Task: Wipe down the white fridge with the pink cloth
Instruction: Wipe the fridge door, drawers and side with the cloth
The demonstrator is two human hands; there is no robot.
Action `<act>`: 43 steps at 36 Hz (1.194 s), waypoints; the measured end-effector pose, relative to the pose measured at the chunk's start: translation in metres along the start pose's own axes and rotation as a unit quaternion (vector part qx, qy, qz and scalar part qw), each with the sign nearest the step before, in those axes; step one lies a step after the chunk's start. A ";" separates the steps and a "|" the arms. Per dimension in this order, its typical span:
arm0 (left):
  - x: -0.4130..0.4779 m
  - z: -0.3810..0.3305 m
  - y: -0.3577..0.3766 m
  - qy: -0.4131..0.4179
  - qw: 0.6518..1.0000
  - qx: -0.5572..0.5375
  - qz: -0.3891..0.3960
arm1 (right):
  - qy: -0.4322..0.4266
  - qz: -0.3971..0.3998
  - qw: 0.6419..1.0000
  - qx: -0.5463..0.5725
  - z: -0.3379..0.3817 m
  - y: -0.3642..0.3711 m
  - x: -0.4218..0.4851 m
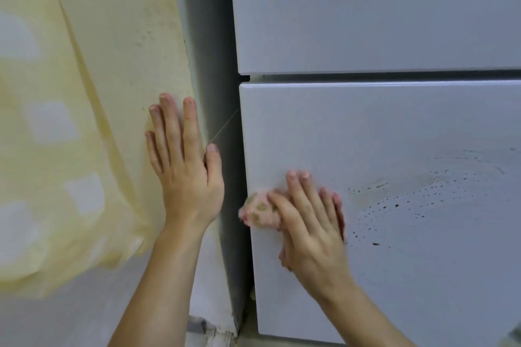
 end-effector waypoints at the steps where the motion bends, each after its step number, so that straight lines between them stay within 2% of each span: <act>1: 0.000 -0.001 0.000 -0.001 1.000 0.000 0.001 | 0.007 -0.029 0.999 0.019 -0.001 -0.008 0.016; 6: -0.001 -0.004 -0.001 -0.005 1.000 0.012 -0.005 | 0.075 -0.190 0.975 0.088 -0.007 -0.039 0.099; 10: -0.001 -0.006 0.000 -0.017 1.000 0.013 -0.011 | 0.097 -0.221 0.968 0.070 0.004 -0.034 0.122; 14: -0.002 -0.003 -0.001 -0.007 1.000 0.015 -0.006 | 0.061 -0.153 0.986 0.004 0.017 -0.012 0.091; 20: -0.003 -0.002 -0.001 0.002 1.000 0.021 -0.002 | -0.054 0.036 0.997 -0.037 0.009 0.026 -0.027; 23: -0.003 -0.005 -0.001 -0.008 1.000 0.016 -0.002 | -0.088 0.081 0.991 -0.056 0.003 0.026 -0.058; 27: -0.004 -0.006 -0.002 -0.011 1.000 0.015 0.004 | -0.081 0.098 0.992 -0.017 0.000 0.014 -0.041; 29: -0.003 -0.006 -0.003 -0.010 1.000 0.017 0.004 | -0.075 0.072 0.995 0.000 -0.001 0.005 -0.020; 31: -0.003 -0.007 -0.004 -0.014 1.000 0.015 0.001 | -0.052 0.011 0.999 0.002 -0.002 -0.007 0.005; 33: -0.003 -0.010 -0.005 -0.021 1.000 0.010 0.001 | -0.008 -0.087 0.996 -0.014 -0.006 -0.023 0.037; 35: -0.003 -0.012 -0.007 -0.028 1.000 0.001 0.003 | 0.052 -0.207 0.977 -0.015 -0.015 -0.041 0.068; 37: -0.002 -0.013 -0.009 -0.031 0.999 -0.008 0.011 | 0.103 -0.279 0.955 0.004 -0.025 -0.054 0.090; 39: -0.002 -0.014 -0.010 -0.032 0.999 -0.016 0.016 | 0.110 -0.289 0.951 0.020 -0.027 -0.055 0.098; 43: -0.001 -0.017 -0.011 -0.034 0.999 -0.029 -0.004 | 0.067 -0.235 0.969 -0.019 -0.018 -0.037 0.067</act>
Point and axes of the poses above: each hand's wrist, its own x-axis towards the middle knuckle, its own y-axis out of the palm, z = x × y, the point moved 4 cm from there along x, towards the middle knuckle, and after that the axes turned 1 degree about -z, right-handed, at the moved point
